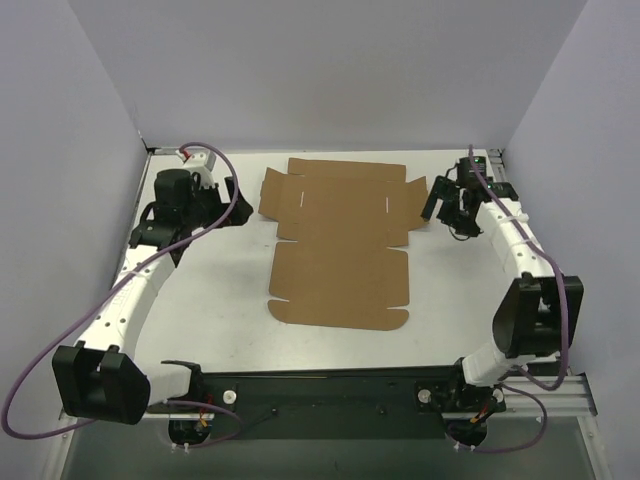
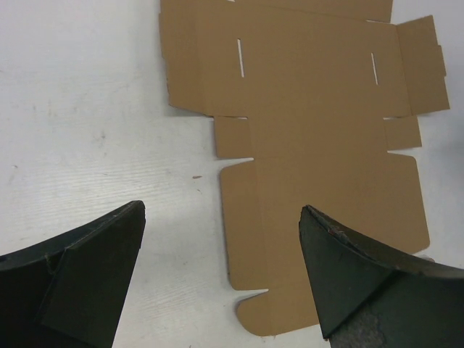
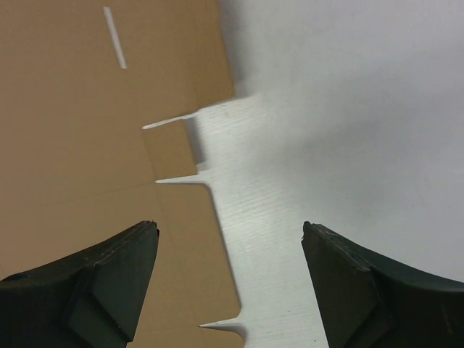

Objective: Fold the paper box

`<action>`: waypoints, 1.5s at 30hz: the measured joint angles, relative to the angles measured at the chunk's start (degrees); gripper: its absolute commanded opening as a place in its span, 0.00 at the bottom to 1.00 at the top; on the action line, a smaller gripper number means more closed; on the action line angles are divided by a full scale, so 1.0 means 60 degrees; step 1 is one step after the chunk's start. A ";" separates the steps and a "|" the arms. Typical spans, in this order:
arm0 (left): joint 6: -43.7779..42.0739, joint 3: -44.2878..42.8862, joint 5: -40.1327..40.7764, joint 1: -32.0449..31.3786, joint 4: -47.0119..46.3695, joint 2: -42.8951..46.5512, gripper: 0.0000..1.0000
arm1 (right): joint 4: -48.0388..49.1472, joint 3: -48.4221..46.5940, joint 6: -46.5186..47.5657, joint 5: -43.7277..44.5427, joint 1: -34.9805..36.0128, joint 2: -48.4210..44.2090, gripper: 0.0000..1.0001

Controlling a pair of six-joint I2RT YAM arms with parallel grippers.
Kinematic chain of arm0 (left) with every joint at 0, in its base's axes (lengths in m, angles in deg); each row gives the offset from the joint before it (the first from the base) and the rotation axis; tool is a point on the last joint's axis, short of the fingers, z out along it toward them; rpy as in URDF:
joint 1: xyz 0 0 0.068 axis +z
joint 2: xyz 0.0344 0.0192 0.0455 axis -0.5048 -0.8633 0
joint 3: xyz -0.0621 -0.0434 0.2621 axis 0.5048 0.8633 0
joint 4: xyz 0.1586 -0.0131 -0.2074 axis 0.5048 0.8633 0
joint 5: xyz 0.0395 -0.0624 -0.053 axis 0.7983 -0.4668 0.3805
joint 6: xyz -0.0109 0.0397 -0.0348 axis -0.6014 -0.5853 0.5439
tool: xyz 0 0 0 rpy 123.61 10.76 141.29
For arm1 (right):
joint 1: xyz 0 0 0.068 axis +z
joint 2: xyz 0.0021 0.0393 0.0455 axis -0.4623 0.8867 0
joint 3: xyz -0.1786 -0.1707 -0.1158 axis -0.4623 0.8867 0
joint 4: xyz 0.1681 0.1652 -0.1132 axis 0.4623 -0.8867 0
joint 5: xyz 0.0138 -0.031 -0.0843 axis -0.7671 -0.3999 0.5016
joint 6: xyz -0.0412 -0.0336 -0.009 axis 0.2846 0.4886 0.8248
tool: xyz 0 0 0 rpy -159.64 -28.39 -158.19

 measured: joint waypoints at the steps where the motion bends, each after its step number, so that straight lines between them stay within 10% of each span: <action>1: 0.0047 0.0073 -0.0211 0.0000 0.0000 -0.0022 0.97 | -0.0029 -0.0011 0.0015 -0.0324 -0.0437 0.0357 0.84; 8: 0.0397 0.0109 -0.1821 0.0153 -0.0051 -0.0521 0.97 | -0.0175 -0.1042 0.0426 -0.1938 -0.2208 0.2459 0.83; 27: 0.0572 0.0226 -0.3056 0.0266 -0.0302 -0.0871 0.94 | 0.0091 -0.4557 0.1293 -0.4153 -0.1982 0.6688 0.73; 45: 0.0514 0.0240 -0.2838 0.0266 -0.0291 -0.1067 0.95 | 0.0193 -0.4488 0.1541 -0.4295 -0.1162 0.6954 0.00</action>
